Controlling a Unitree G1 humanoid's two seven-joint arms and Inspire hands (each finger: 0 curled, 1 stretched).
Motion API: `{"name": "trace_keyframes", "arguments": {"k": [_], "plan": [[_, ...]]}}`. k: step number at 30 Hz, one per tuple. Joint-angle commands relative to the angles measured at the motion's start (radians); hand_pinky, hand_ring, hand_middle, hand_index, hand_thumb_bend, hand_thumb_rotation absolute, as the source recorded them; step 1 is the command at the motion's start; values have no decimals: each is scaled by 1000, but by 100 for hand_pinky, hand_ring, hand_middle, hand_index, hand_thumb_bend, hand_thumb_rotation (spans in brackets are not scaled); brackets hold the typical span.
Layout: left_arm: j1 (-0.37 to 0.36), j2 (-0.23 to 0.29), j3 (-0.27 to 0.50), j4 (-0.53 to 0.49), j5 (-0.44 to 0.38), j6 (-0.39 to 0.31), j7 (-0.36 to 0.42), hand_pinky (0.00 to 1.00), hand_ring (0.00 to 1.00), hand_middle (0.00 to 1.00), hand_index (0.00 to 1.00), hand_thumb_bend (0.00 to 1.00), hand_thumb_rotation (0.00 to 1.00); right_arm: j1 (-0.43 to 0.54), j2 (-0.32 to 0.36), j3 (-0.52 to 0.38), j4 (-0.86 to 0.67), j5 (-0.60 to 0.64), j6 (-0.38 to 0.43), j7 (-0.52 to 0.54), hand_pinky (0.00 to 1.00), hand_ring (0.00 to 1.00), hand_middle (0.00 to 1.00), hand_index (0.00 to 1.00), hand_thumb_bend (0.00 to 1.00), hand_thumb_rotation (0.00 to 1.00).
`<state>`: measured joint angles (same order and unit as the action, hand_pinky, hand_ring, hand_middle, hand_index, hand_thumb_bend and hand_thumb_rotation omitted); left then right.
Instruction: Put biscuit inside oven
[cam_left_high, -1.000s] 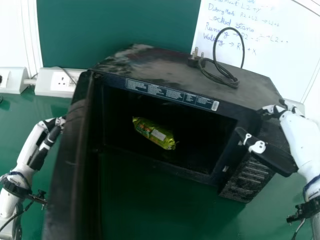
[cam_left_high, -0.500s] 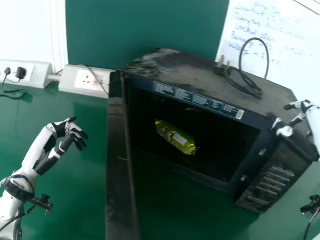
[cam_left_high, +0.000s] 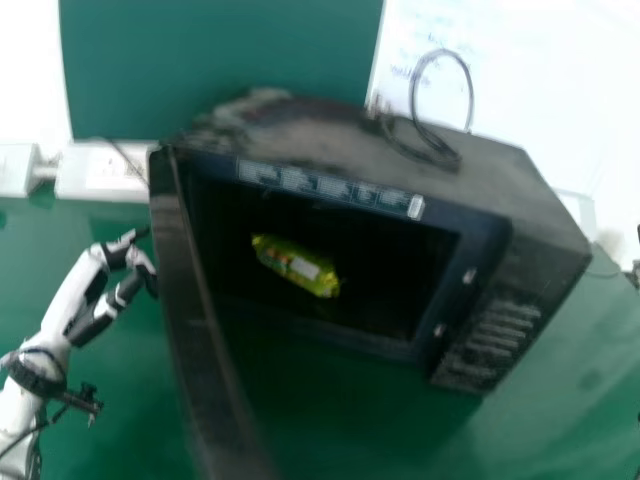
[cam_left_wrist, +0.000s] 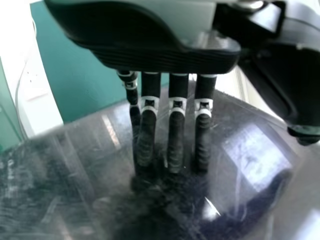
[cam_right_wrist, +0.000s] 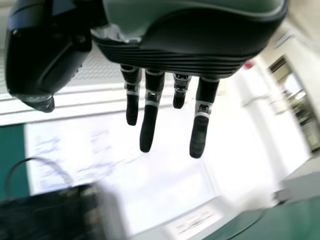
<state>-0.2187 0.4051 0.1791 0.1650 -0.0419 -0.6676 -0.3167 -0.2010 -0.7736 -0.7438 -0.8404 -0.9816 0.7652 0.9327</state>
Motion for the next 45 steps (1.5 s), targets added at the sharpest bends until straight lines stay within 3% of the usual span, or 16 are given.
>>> {"name": "trace_keyframes", "arguments": {"k": [1,5,6,8,10,11,13,14,18,20,23,39,45], "plan": [[10,10,-21,0,20,-15,-11,25,32,39,48,51,5,29,0,-29,-26,7,-21,-33,34,41,49,75,71,56],[5,15,-25,12,28,-32,-8,25,32,39,48,51,5,75,60,-125,-77,115,-107,-152,37,43,49,65,71,55],[1,16,-27,20,22,-41,-15,25,32,39,48,51,5,81,88,-142,-93,126,-132,-207,38,43,50,67,72,56],[2,19,-28,17,28,-36,-16,26,32,39,48,51,5,78,146,-142,-122,110,-145,-308,33,39,49,65,77,58],[1,19,-29,16,29,-36,-15,26,32,39,48,51,5,65,187,-122,-138,90,-133,-371,23,28,41,66,78,53],[0,20,-32,19,24,-36,-19,26,32,39,48,51,5,73,191,-123,-135,91,-139,-386,26,32,44,67,80,55],[-1,22,-35,23,19,-35,-23,26,32,39,48,51,5,93,166,-127,-112,96,-138,-370,23,29,40,66,79,56],[1,23,-37,20,17,-27,-26,25,32,39,48,51,5,79,150,-116,-99,101,-110,-347,29,35,45,66,79,59],[5,27,-43,15,27,-11,-27,26,32,39,48,51,5,29,88,-56,-42,120,-41,-299,23,29,40,67,71,49],[5,29,-45,21,27,-8,-29,26,33,39,48,51,5,19,60,-28,-19,103,-6,-280,28,35,46,64,73,49],[3,29,-48,38,21,-7,-35,27,34,40,48,51,5,28,30,-4,-5,74,13,-270,26,33,43,65,75,52],[-8,39,-31,62,31,-28,-13,27,33,40,48,51,5,37,28,0,-25,87,61,-266,32,38,47,66,76,51],[11,46,-3,25,10,53,13,28,35,42,48,51,5,60,14,-6,-20,87,49,-267,33,41,49,66,77,55]]}}
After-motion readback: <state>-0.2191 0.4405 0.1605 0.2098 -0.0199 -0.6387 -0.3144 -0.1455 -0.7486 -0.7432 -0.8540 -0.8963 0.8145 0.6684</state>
